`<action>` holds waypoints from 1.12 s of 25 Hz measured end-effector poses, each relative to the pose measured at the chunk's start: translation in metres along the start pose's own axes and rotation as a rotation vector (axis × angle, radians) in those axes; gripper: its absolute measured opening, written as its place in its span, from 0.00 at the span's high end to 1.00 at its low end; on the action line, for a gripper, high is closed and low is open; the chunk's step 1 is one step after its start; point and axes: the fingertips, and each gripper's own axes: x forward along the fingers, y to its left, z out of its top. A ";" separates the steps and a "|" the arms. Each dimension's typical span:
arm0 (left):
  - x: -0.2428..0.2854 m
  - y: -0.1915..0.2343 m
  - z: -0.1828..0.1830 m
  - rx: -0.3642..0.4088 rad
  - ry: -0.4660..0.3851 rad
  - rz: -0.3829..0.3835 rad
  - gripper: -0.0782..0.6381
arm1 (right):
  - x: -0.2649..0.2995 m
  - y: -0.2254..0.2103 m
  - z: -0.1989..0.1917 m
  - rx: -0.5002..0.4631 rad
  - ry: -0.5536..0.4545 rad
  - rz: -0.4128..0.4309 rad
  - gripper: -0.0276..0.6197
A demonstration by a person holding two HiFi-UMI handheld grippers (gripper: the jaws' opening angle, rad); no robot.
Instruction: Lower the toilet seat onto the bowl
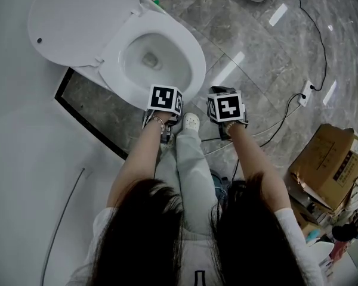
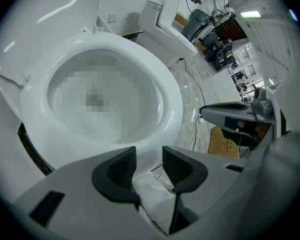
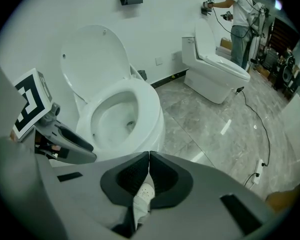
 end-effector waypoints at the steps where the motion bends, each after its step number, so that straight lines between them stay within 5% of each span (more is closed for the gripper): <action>1: 0.003 0.001 0.000 -0.004 0.003 0.005 0.65 | 0.002 -0.002 -0.001 -0.008 0.006 -0.001 0.91; 7: 0.018 0.007 -0.001 -0.023 0.025 0.022 0.65 | 0.018 -0.009 -0.009 -0.013 0.064 0.017 0.91; 13: 0.030 0.010 -0.002 -0.037 0.033 0.037 0.65 | 0.027 -0.021 -0.025 0.138 0.177 -0.005 0.91; 28: 0.047 0.021 -0.007 -0.024 0.031 0.129 0.71 | 0.042 -0.012 -0.041 0.195 0.176 0.045 0.91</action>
